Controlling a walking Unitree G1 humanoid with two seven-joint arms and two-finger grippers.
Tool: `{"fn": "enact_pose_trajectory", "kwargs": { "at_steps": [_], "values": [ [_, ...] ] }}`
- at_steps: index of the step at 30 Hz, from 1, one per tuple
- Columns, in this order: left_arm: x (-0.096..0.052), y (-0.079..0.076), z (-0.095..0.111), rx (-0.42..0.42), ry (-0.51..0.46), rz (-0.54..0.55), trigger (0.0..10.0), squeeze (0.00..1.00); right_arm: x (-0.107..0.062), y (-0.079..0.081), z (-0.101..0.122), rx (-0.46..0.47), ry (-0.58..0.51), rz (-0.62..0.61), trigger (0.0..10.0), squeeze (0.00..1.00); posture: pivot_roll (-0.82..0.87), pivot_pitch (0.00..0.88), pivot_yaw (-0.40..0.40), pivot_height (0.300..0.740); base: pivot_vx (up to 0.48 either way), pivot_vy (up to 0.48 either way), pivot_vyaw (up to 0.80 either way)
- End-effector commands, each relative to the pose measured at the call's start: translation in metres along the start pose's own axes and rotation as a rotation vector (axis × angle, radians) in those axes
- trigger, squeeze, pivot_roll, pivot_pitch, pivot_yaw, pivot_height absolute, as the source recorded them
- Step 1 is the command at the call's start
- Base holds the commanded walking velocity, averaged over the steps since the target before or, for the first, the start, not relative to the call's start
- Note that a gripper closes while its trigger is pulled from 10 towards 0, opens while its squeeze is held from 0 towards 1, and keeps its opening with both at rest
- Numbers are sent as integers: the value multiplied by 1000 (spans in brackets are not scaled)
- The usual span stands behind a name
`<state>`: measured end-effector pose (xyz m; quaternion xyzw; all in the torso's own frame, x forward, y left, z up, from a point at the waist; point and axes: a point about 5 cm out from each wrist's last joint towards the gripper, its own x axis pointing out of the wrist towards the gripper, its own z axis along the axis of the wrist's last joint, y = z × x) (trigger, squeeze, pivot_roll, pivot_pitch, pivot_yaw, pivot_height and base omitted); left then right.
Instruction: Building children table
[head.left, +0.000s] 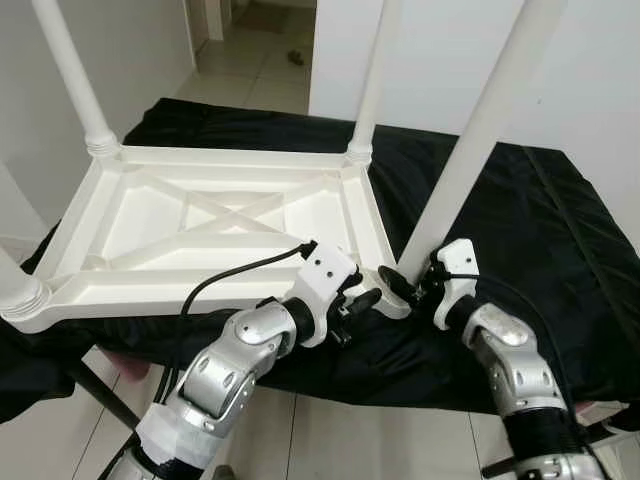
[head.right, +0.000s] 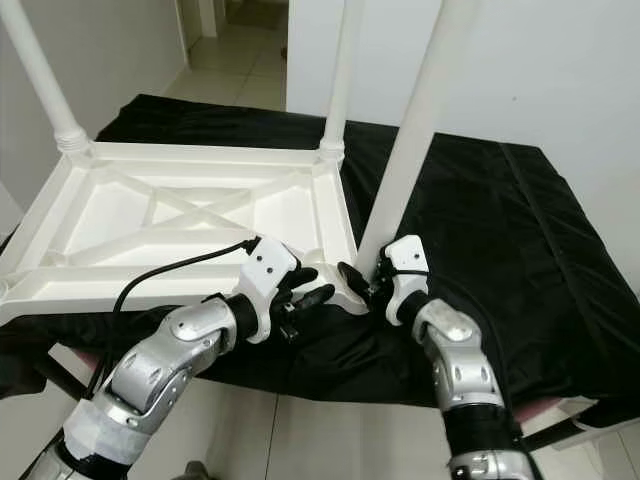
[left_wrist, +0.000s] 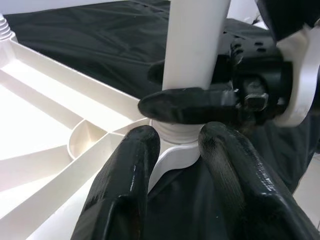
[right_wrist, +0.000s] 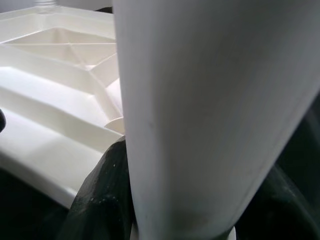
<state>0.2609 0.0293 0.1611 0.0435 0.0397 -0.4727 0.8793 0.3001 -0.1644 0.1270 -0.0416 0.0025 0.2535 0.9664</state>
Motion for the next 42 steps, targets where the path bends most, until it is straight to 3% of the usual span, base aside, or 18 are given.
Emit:
{"fn": "enact_pose_trajectory", "kwargs": {
  "at_steps": [1,6,8,11,20,21,23,24,29,32,33,38,39,41,42],
  "values": [
    [2,-1,1,4,1,-20,10000,0,1,7,4,16,-2,-79,0,0,8,0,-44,740,0,0,0],
    [4,-3,1,2,0,-33,10000,0,-6,14,9,55,-9,-328,0,0,0,3,-43,740,0,0,0],
    [4,-3,1,2,0,-33,10000,0,-6,14,9,55,-9,-328,0,0,0,3,-43,740,0,0,0],
    [5,-4,2,0,-2,-40,10000,0,-15,20,5,81,28,-538,0,0,-4,10,-43,740,0,0,0],
    [5,-6,1,-2,-1,-44,10000,0,-17,23,9,66,23,-570,0,0,-5,13,-44,740,0,0,0],
    [5,-6,1,-3,-1,-43,10000,0,-17,21,8,68,29,-565,10000,86,-4,13,-46,740,0,0,0],
    [5,-6,1,-3,-1,-43,10000,0,-17,21,8,68,29,-565,10000,86,-4,13,-46,740,0,0,0],
    [5,-6,1,-4,-2,-42,10000,0,-16,18,9,77,20,-555,10000,1000,-4,13,-47,740,0,0,0],
    [6,-5,2,-4,-3,-40,10000,0,-14,15,11,83,8,-542,10000,1000,-4,12,-47,740,0,0,0],
    [6,-5,2,-3,-4,-38,10000,0,-8,12,15,81,-8,-382,10000,1000,-6,8,-45,740,0,0,0],
    [6,-4,2,-2,-5,-37,10000,0,-6,10,14,68,0,-289,10000,0,-6,6,-45,740,0,0,0],
    [6,-4,2,-1,-5,-36,10000,0,-5,8,13,49,9,-220,10000,0,-6,6,-45,740,0,0,0],
    [6,-3,3,1,-6,-35,10000,0,-5,7,13,-4,15,-122,10000,0,-5,4,-43,740,0,0,0],
    [6,-3,3,1,-6,-35,10000,0,-5,7,13,-4,15,-122,10000,0,-5,4,-43,740,0,0,0],
    [6,-2,3,3,-7,-34,10000,0,-5,7,11,-43,29,-26,10000,0,-2,0,-40,740,0,0,0]
  ]
}}
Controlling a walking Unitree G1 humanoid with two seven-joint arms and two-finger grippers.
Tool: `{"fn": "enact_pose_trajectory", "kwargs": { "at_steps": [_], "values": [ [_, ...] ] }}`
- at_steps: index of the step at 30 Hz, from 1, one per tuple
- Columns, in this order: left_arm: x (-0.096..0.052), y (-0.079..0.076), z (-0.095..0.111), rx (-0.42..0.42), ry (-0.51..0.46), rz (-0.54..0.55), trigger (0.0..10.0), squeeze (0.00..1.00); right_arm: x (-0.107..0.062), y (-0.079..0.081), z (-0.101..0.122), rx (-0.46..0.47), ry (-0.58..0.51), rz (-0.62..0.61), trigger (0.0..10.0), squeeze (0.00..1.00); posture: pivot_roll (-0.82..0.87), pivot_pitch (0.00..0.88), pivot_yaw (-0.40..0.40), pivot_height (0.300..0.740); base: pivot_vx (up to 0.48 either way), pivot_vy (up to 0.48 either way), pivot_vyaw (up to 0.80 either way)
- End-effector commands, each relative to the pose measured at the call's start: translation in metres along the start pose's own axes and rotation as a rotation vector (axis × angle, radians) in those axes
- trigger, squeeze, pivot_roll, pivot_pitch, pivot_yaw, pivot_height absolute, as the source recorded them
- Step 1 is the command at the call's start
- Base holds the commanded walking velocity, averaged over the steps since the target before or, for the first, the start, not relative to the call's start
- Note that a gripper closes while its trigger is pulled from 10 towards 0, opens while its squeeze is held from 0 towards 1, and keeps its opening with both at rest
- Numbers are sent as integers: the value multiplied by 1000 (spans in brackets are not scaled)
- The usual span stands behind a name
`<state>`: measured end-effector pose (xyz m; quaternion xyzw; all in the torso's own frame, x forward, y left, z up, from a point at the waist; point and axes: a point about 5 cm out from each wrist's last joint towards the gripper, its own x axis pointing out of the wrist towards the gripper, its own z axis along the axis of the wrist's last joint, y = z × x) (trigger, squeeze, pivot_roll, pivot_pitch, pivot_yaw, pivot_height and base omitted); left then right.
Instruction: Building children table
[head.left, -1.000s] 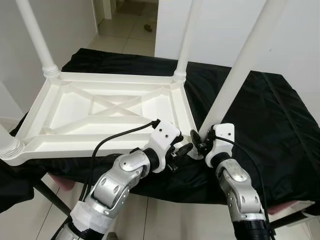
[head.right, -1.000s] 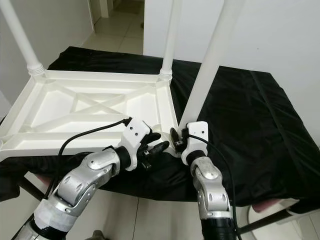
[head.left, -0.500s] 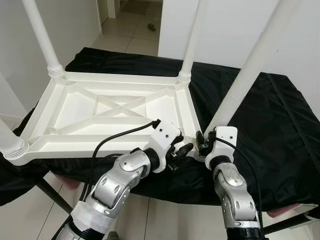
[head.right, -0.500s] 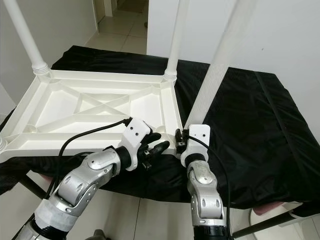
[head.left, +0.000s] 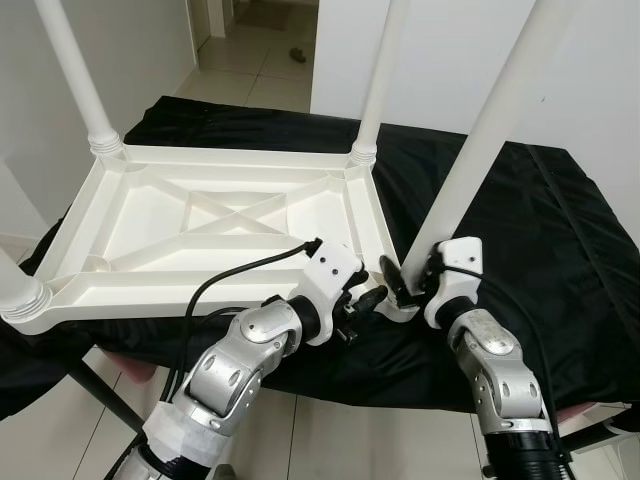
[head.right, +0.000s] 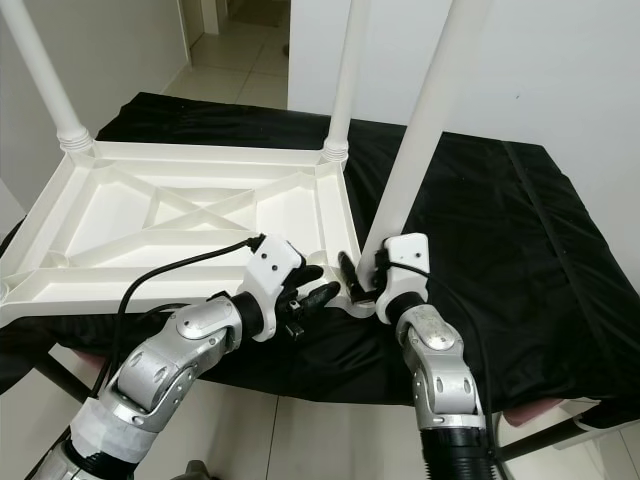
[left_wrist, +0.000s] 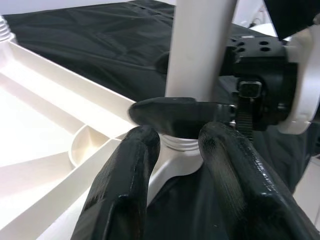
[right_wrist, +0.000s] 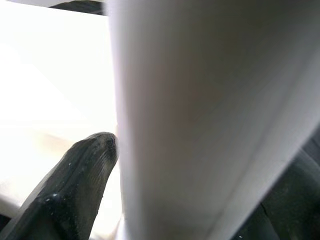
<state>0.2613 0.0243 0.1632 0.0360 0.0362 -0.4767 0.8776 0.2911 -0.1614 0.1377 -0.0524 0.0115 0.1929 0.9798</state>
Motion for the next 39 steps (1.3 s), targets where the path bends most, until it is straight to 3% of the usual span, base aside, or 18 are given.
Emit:
{"fn": "enact_pose_trajectory", "kwargs": {
  "at_steps": [1,2,6,7,8,9,10,18,26,28,30,32,34,36,39],
  "values": [
    [1,0,0,13,7,-25,10000,0,1,1,0,-29,-2,97,10000,0,-2,0,-40,740,0,0,0],
    [1,1,1,14,6,-24,10000,0,1,1,-2,-61,5,175,10000,0,-1,0,-37,740,0,0,0],
    [1,2,2,18,4,-23,10000,0,4,1,-8,-113,33,290,10000,0,6,0,-33,740,0,0,0],
    [1,2,2,19,3,-23,10000,0,5,0,-9,-125,38,320,5216,0,7,0,-32,740,0,0,0],
    [1,2,2,19,3,-23,10000,0,5,0,-9,-125,38,320,5216,0,7,0,-32,740,0,0,0],
    [1,2,2,21,3,-23,10000,0,6,-2,-10,-129,37,334,1098,0,9,0,-30,740,0,0,0],
    [0,2,3,22,5,-24,10000,0,7,-4,-12,-130,40,347,0,0,9,0,-30,740,0,0,0],
    [-1,2,3,25,7,-23,10000,0,6,-9,-16,-116,52,360,0,0,16,0,-30,740,0,0,0],
    [-2,1,2,21,9,-26,10000,0,2,-2,-21,-74,41,247,0,0,18,0,-31,740,0,0,0],
    [-2,1,2,19,10,-28,10000,0,3,0,-19,-32,26,146,0,0,16,2,-31,740,0,0,0],
    [-2,1,2,19,10,-28,10000,0,3,0,-19,-32,26,146,0,0,16,2,-31,740,0,0,0],
    [-1,0,1,17,12,-30,10000,0,5,-1,-17,43,17,-35,0,0,12,5,-29,740,0,0,0],
    [-1,0,1,17,12,-30,10000,0,5,-1,-17,43,17,-35,0,0,12,5,-29,740,0,0,0],
    [0,-1,1,14,13,-33,10000,0,3,-2,-16,73,15,-233,0,0,8,6,-33,740,0,0,0],
    [0,-1,1,14,13,-33,10000,0,3,-2,-16,73,15,-233,0,0,8,6,-33,740,0,0,0]
  ]
}}
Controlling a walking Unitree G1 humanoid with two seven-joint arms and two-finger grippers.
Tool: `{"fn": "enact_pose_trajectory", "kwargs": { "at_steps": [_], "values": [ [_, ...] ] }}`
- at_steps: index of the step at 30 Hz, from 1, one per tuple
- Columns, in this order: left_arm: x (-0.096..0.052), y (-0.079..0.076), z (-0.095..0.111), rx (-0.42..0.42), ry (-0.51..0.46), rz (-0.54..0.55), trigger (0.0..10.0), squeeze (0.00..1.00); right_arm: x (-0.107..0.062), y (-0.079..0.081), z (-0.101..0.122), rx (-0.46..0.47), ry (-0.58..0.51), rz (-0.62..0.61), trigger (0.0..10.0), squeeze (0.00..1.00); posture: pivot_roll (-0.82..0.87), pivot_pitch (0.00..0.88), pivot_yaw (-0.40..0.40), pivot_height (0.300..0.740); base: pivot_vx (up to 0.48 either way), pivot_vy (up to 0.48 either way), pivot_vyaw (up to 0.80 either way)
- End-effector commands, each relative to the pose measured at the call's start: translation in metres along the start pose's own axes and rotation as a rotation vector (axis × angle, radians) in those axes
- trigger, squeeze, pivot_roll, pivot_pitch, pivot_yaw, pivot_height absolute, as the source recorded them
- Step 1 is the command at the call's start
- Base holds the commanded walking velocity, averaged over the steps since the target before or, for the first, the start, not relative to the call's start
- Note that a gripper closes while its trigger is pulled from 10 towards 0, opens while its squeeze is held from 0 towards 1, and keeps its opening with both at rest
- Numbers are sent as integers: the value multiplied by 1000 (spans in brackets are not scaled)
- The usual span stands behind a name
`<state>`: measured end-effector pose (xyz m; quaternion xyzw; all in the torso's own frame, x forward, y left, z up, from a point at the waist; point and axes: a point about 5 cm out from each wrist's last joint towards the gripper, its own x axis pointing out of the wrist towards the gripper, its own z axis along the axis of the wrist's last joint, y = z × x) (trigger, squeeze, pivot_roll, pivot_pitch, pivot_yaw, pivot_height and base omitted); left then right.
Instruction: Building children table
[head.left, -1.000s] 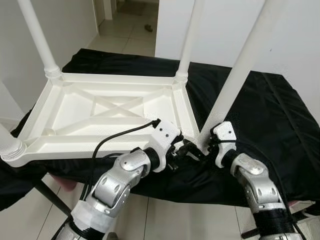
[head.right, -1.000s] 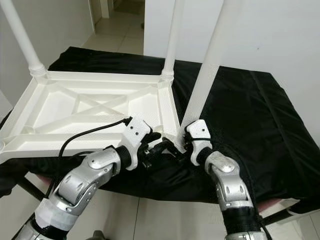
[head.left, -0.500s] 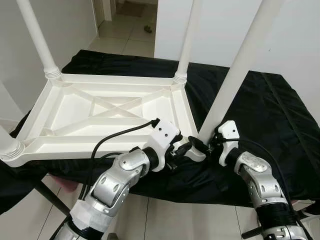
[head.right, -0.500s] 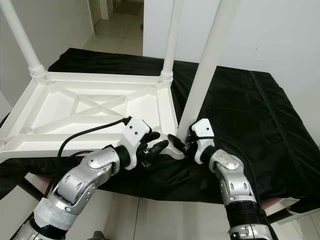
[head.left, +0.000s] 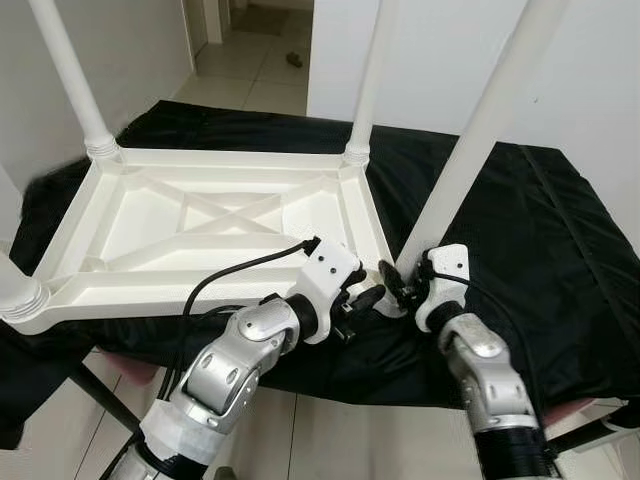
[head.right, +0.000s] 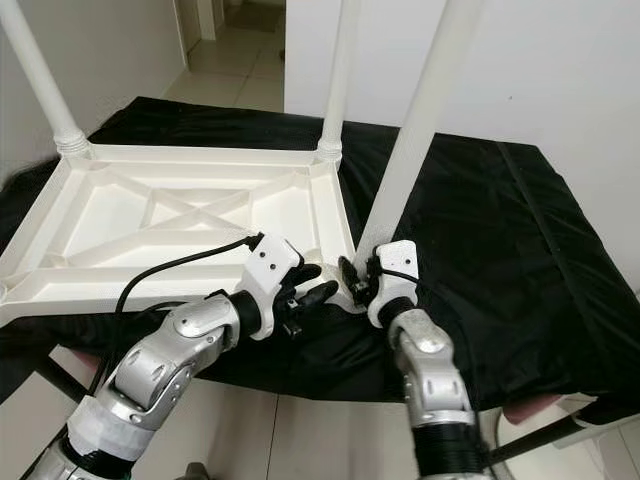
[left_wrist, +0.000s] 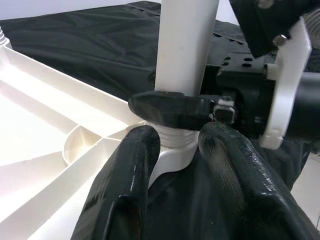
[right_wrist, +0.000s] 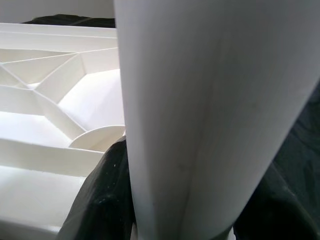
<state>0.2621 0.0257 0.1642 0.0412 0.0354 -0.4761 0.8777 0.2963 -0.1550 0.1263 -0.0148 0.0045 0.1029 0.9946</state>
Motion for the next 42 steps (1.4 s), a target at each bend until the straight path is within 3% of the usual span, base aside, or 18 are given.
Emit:
{"fn": "enact_pose_trajectory", "kwargs": {
  "at_steps": [1,2,3,4,5,14,15,16,17,24,25,30,32,33,34,36,42],
  "values": [
    [1,-3,0,3,8,-36,10000,0,-4,-7,-6,4,37,-128,0,0,8,6,-33,740,0,0,0],
    [1,-3,0,3,8,-36,10000,0,-4,-7,-6,4,37,-128,0,0,8,6,-33,740,0,0,0],
    [1,-3,0,1,6,-36,10000,0,-8,-5,-7,-3,45,-240,0,0,8,5,-43,740,0,0,0],
    [1,-3,0,1,6,-36,10000,0,-8,-5,-7,-3,45,-240,0,0,8,5,-43,740,0,0,0],
    [2,-4,0,1,5,-36,10000,0,-12,-3,-7,-9,52,-318,0,0,9,4,-44,740,0,0,0],
    [3,-6,0,-3,2,-36,10000,0,-12,2,2,-25,21,-331,0,0,2,0,-52,740,0,0,0],
    [4,-6,-1,-4,1,-37,10000,0,-11,0,2,-31,30,-327,10000,0,1,0,-52,740,0,0,0],
    [4,-6,-1,-4,1,-37,10000,0,-11,0,2,-31,30,-327,10000,0,1,0,-52,740,0,0,0],
    [4,-6,0,-4,0,-38,10000,0,-9,-4,2,-16,23,-306,10000,1000,1,0,-56,740,0,0,0],
    [4,-6,0,-2,-1,-39,10000,0,1,-17,6,-18,24,-123,10000,1000,-1,0,-54,740,0,0,0],
    [4,-6,0,-2,-1,-40,10000,0,2,-18,6,-39,27,-73,10000,0,0,0,-56,740,0,0,0],
    [4,-6,0,-1,-2,-42,10000,0,2,-20,6,-48,31,-23,10000,0,0,0,-56,740,0,0,0],
    [5,-6,0,4,-3,-45,10000,0,3,-22,9,-132,18,156,10000,0,-6,0,-50,740,0,0,0],
    [5,-6,0,4,-3,-45,10000,0,3,-22,9,-132,18,156,10000,0,-6,0,-50,740,0,0,0],
    [5,-5,1,7,-4,-47,10000,0,4,-22,9,-165,18,235,10000,0,-9,0,-47,740,0,0,0],
    [5,-5,1,7,-4,-47,10000,0,4,-22,9,-165,18,235,10000,0,-9,0,-47,740,0,0,0],
    [6,-5,2,12,-5,-53,10000,0,9,-24,8,-237,32,428,10000,0,-6,0,-41,740,0,0,0]
  ]
}}
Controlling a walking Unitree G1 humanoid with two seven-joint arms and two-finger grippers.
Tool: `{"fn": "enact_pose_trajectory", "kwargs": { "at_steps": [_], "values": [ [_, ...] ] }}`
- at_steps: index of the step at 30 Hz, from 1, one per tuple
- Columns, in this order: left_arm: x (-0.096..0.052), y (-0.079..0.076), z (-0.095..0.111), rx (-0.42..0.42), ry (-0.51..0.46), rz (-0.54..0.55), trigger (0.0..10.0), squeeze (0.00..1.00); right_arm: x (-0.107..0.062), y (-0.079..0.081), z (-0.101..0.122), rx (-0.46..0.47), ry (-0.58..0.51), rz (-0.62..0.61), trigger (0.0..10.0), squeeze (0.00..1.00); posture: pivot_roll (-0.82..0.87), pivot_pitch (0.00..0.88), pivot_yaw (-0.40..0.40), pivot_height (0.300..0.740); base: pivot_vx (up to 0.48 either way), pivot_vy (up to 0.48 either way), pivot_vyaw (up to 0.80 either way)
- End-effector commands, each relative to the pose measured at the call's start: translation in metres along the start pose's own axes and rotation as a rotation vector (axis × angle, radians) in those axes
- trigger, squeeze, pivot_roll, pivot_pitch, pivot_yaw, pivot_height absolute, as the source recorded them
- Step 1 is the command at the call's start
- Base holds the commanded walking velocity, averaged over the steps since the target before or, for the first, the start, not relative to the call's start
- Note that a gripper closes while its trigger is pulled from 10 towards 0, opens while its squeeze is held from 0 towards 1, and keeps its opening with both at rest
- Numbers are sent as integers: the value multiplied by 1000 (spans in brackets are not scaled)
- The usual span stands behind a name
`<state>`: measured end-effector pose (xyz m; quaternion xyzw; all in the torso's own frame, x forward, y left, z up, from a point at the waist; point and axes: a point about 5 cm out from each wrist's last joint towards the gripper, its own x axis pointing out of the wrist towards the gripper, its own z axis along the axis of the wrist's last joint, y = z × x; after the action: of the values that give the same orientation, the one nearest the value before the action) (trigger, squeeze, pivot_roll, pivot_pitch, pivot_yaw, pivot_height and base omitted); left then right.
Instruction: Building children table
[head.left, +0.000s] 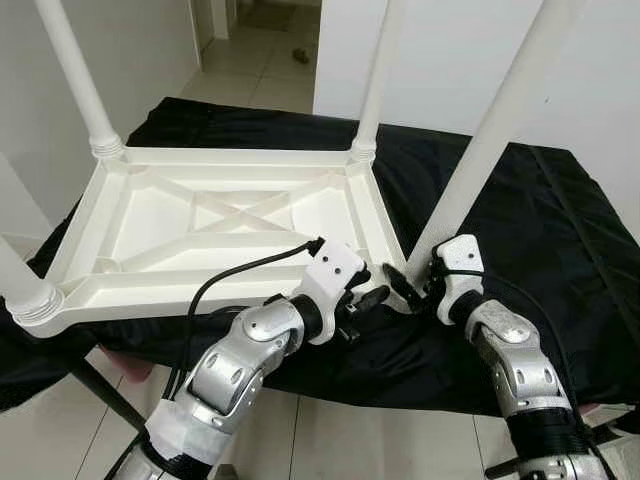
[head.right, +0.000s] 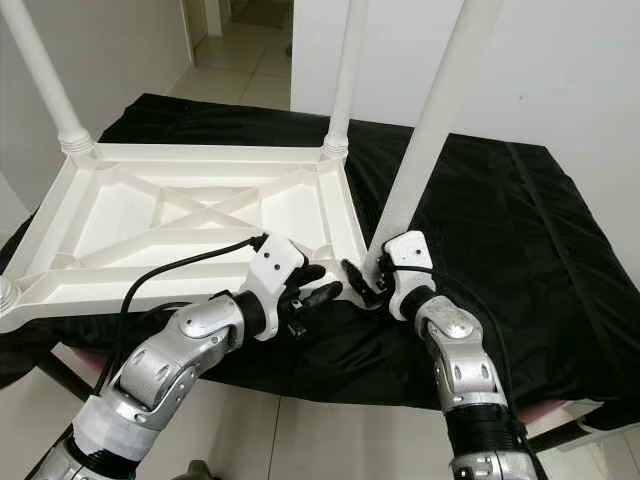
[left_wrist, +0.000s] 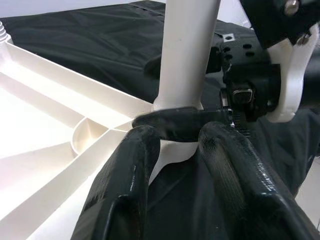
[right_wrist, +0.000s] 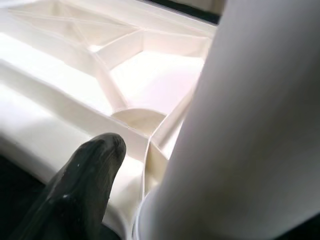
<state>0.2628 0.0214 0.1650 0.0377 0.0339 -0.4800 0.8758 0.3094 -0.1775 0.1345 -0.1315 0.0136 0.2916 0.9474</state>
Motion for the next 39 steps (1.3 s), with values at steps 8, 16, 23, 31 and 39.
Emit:
{"fn": "enact_pose_trajectory", "kwargs": {
  "at_steps": [8,16,23,31,39],
  "values": [
    [2,-3,1,14,0,-40,10000,0,4,-2,-2,-3,-18,146,0,0,2,0,-42,740,0,0,0],
    [-1,-3,0,4,2,-25,10000,0,1,1,-7,74,-34,147,0,0,10,0,-49,740,0,0,0],
    [-2,-4,-1,-6,4,-17,10000,0,-2,17,-6,155,-69,26,0,0,9,15,-58,740,0,0,0],
    [-2,-6,-1,-10,3,-19,10000,0,-6,31,0,213,-77,-219,0,0,2,25,-59,740,0,0,0],
    [-1,-5,-1,-8,3,-26,10000,0,-12,34,3,211,-31,-555,0,0,1,24,-59,740,0,0,0]
  ]
}}
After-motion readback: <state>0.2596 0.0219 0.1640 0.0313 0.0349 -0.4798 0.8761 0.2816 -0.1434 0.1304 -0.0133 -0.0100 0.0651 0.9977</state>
